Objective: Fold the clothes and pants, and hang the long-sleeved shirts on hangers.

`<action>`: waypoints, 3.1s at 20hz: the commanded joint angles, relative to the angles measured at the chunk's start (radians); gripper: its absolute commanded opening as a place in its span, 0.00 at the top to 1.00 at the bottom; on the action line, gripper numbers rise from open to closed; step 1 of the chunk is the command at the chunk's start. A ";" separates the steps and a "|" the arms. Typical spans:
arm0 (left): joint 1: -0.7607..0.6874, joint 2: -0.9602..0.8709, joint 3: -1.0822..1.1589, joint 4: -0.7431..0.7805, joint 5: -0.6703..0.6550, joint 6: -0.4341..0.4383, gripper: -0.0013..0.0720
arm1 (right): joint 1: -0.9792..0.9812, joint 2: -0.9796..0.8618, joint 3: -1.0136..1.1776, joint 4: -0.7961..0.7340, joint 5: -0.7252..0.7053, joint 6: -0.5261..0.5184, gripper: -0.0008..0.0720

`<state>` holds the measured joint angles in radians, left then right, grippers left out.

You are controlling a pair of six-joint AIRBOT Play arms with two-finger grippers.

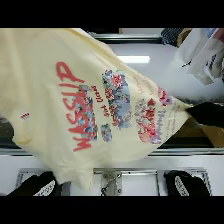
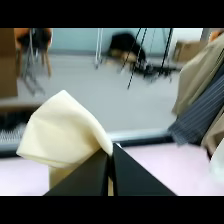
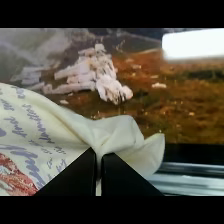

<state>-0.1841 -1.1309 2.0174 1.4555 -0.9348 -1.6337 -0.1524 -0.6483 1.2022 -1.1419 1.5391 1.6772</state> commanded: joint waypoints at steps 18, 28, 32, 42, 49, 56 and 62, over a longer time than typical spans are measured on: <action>0.224 -0.453 -0.230 0.013 -0.352 -0.013 0.23 | 0.061 -0.549 0.169 -0.172 -0.521 -0.175 0.19; 0.294 -0.109 -1.268 -0.111 -0.092 -0.077 0.23 | 0.061 -0.133 -0.229 -0.156 -0.490 -0.131 0.19; 0.292 -0.110 -1.409 -0.275 0.030 -0.077 0.23 | 0.061 -0.117 -0.235 -0.117 -0.491 -0.129 0.19; 0.147 -0.109 -1.442 -0.473 0.195 -0.074 0.90 | 0.039 -0.119 -0.241 -0.182 -0.404 -0.062 0.19; 0.148 0.014 -1.368 -0.276 0.085 -0.044 0.97 | -0.438 -0.155 -0.592 -0.196 -0.308 0.009 0.19; 0.148 0.047 -1.368 -0.272 0.072 -0.038 0.97 | -0.507 -0.276 -0.849 0.174 -0.669 -0.047 0.19; 0.148 0.047 -1.368 -0.272 0.071 -0.038 0.97 | -0.278 -0.376 -0.850 0.266 -0.875 -0.077 0.19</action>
<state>-0.0349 -1.0851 0.6483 1.1824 -0.8616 -1.6711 -0.5217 -0.9794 0.3637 -0.9360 0.7860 1.6165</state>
